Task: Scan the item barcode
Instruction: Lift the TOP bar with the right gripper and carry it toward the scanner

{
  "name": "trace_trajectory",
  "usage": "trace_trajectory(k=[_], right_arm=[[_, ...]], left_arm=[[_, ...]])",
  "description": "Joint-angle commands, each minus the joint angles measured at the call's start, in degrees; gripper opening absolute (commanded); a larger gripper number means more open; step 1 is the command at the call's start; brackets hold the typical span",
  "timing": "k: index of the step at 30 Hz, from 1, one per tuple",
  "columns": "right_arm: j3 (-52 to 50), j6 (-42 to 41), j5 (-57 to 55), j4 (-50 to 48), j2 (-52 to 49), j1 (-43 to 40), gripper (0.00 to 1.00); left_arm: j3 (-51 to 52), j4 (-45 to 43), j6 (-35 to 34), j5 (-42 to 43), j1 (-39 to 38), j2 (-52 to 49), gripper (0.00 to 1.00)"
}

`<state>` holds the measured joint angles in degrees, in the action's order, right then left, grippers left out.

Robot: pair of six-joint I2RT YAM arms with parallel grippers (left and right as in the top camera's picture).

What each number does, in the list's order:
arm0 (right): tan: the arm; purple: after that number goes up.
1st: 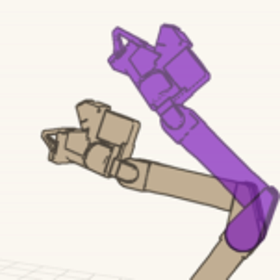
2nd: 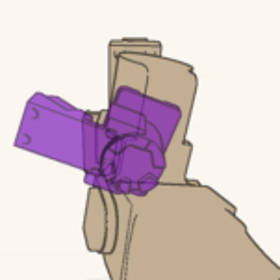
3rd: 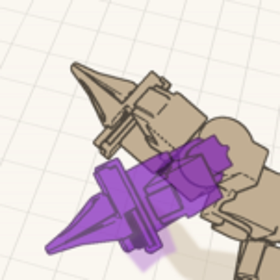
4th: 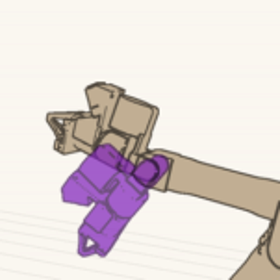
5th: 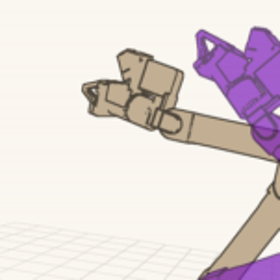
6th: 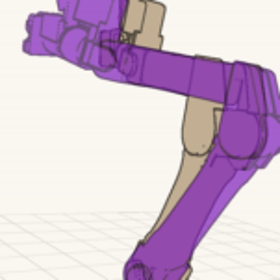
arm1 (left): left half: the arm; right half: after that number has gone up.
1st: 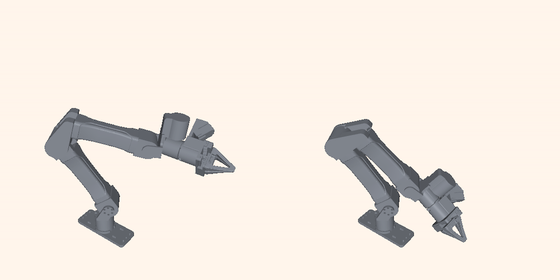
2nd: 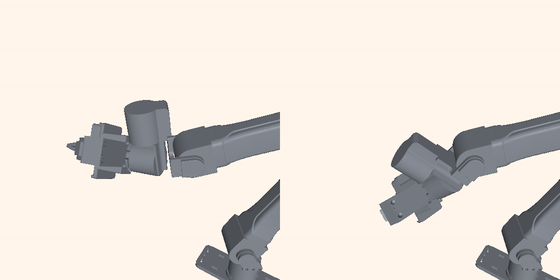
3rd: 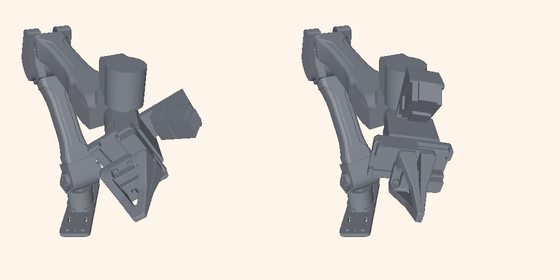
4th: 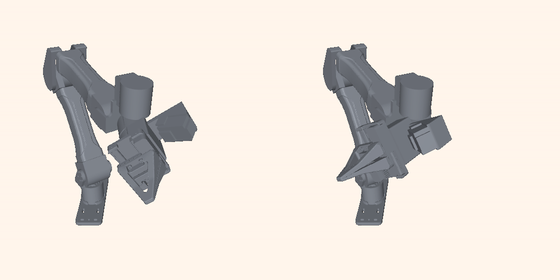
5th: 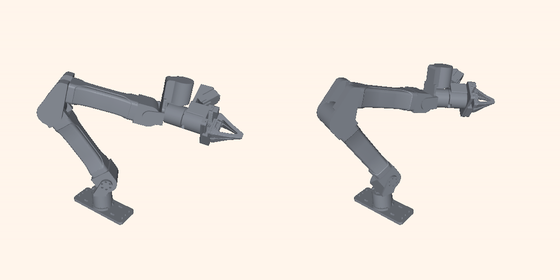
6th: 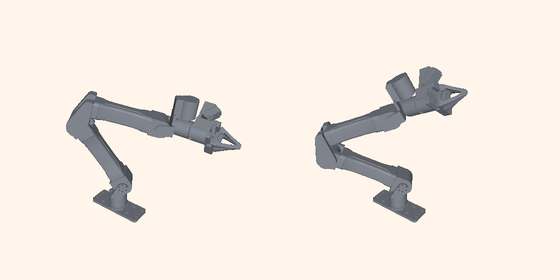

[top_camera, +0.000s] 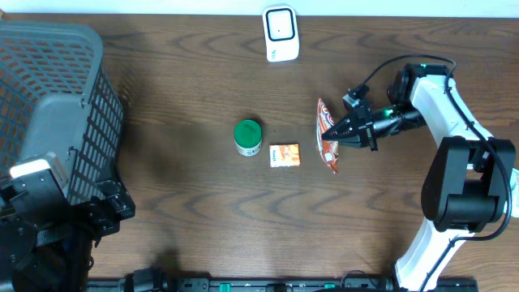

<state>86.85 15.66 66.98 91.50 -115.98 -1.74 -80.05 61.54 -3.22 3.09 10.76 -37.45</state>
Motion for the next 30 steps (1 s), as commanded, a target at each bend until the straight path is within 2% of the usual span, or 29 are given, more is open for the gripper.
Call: trace_trajectory(k=[1,4,9,12,16,20,30], right_arm=[[0.66,0.37,-1.46,-3.96,-0.42,-0.02,0.01],[0.52,6.86,7.58,-12.15,-0.42,0.31,0.01],[0.5,6.01,14.43,-31.67,-1.01,0.48,0.01],[0.37,12.24,22.21,-39.76,-1.53,1.4,0.01],[0.35,16.83,22.51,-50.73,-1.6,4.9,0.01],[0.35,14.03,22.51,-65.16,-1.77,9.7,0.01],[0.35,-0.44,22.51,-104.63,-1.77,19.47,0.01]], left_arm=[[0.13,-0.02,-0.5,0.57,-0.2,0.11,0.98],[0.13,-0.02,-0.5,0.57,-0.2,0.11,0.98],[0.13,-0.02,-0.5,0.57,-0.2,0.11,0.98],[0.13,-0.02,-0.5,0.57,-0.2,0.11,0.98],[0.13,-0.02,-0.5,0.57,-0.2,0.11,0.98],[0.13,-0.02,-0.5,0.57,-0.2,0.11,0.98],[0.13,-0.02,-0.5,0.57,-0.2,0.11,0.98]])
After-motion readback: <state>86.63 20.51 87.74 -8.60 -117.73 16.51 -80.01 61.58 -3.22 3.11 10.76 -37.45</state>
